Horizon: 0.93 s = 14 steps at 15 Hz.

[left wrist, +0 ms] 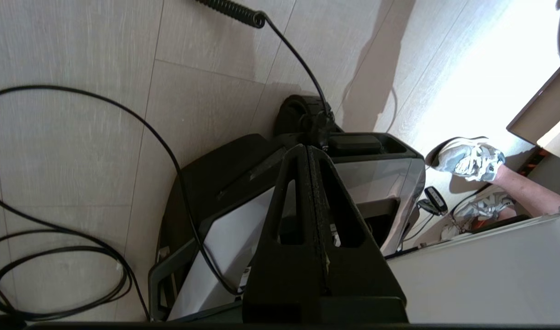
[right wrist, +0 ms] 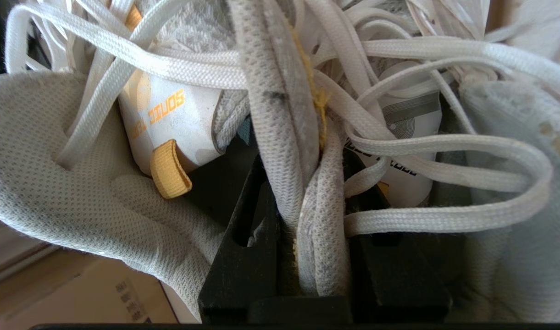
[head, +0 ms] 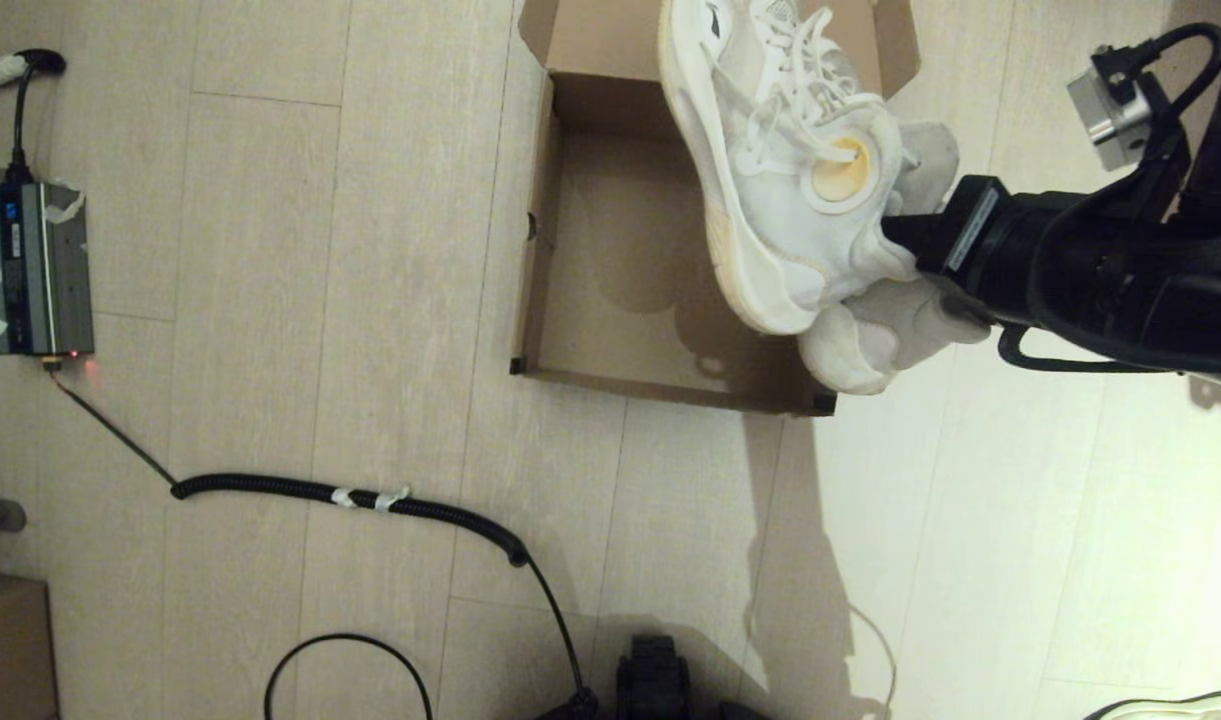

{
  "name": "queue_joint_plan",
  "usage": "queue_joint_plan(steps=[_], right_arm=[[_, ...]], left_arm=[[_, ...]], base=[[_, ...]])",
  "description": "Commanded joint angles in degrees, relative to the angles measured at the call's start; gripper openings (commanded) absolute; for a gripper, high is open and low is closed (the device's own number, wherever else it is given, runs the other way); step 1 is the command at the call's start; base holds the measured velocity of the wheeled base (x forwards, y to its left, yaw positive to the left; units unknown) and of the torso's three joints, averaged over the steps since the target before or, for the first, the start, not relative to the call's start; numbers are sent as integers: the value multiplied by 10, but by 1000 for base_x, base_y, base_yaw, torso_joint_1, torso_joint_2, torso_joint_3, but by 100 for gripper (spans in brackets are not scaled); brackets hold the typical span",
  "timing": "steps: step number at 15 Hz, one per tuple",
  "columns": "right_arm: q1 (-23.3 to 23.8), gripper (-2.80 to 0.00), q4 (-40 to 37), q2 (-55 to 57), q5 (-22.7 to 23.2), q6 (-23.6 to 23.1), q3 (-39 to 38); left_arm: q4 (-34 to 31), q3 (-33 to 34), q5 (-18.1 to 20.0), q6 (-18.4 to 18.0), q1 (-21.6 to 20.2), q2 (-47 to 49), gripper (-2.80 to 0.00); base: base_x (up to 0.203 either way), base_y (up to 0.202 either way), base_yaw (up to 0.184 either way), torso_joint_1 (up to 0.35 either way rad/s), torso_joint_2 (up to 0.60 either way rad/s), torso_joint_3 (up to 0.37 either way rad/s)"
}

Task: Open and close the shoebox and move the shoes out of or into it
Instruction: Put the shoes into the shoe box

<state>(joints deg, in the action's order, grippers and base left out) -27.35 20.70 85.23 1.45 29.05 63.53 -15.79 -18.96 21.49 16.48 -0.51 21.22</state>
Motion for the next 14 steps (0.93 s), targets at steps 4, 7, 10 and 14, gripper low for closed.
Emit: queue_joint_plan(steps=[4, 7, 10, 14], right_arm=[[-33, -280, 56, 87, -51, -4, 3], [-60, -280, 88, 126, -81, -10, 5], [-62, -280, 142, 178, -127, -85, 5], [-61, -280, 229, 242, -151, -194, 24]], left_arm=[[0, 3, 1, 1, 0, 2, -280], [-1, 7, 2, 2, 0, 1, -280], [0, 19, 2, 2, 1, -3, -280], [0, 30, 6, 3, 4, -25, -280]], base=[[0, 0, 0, 0, 0, 0], [0, 0, 0, 0, 0, 0], [0, 0, 0, 0, 0, 0], [0, 0, 0, 0, 0, 0]])
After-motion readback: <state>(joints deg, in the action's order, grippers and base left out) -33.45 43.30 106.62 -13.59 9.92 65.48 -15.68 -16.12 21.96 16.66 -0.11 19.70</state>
